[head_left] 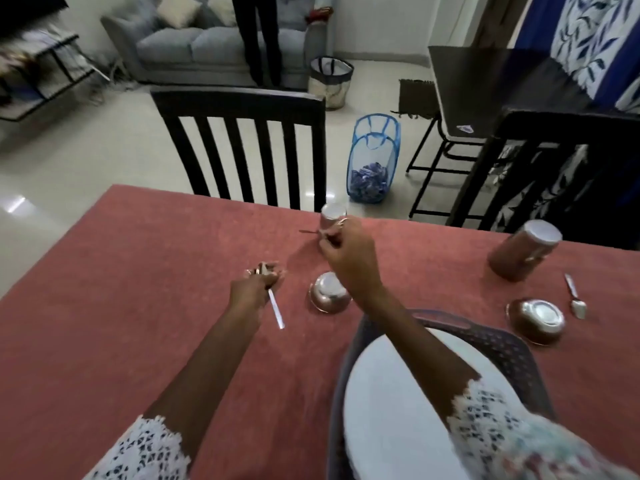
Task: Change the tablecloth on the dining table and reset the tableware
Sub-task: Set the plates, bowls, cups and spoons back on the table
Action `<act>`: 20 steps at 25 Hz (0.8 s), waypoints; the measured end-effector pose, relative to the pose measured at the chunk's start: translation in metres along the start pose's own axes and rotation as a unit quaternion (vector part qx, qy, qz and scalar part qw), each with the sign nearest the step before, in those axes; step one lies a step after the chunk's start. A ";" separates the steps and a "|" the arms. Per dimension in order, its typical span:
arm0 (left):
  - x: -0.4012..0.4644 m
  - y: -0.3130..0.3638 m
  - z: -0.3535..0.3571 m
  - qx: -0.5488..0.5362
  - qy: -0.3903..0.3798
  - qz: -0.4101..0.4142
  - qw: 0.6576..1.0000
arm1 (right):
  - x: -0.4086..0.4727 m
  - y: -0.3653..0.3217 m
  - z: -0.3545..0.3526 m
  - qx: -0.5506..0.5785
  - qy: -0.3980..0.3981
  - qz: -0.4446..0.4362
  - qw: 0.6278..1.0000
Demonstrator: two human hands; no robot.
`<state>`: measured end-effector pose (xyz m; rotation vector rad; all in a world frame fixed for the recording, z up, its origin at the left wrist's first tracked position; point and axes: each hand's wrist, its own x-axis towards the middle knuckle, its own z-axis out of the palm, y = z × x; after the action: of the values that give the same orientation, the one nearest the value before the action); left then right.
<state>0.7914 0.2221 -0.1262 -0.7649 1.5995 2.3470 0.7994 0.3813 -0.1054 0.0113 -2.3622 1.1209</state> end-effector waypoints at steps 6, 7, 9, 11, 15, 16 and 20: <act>0.011 -0.011 -0.079 -0.003 -0.010 -0.051 0.999 | -0.012 0.017 0.124 -0.272 -0.108 -0.112 0.950; 0.013 -0.013 -0.086 -0.007 -0.014 -0.056 0.998 | -0.018 0.025 0.133 -0.287 -0.129 -0.100 0.944; 0.015 -0.015 -0.100 -0.012 -0.017 -0.063 0.998 | -0.032 0.033 0.147 -0.305 -0.188 -0.082 0.930; 0.016 -0.017 -0.110 -0.014 -0.013 -0.073 0.997 | -0.041 0.032 0.154 -0.303 -0.246 -0.051 0.919; 0.018 -0.017 -0.118 -0.008 -0.013 -0.073 0.997 | -0.032 0.031 0.158 -0.311 -0.237 -0.031 0.920; 0.018 -0.017 -0.119 -0.007 -0.013 -0.070 0.997 | -0.028 0.031 0.159 -0.305 -0.249 -0.012 0.919; 0.015 -0.019 -0.117 -0.008 -0.013 -0.070 0.997 | -0.023 0.024 0.166 -0.306 -0.273 0.000 0.912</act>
<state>0.8226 0.1211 -0.1815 -0.8171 1.4686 2.2633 0.7392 0.2717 -0.2203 0.1171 -3.1199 0.3426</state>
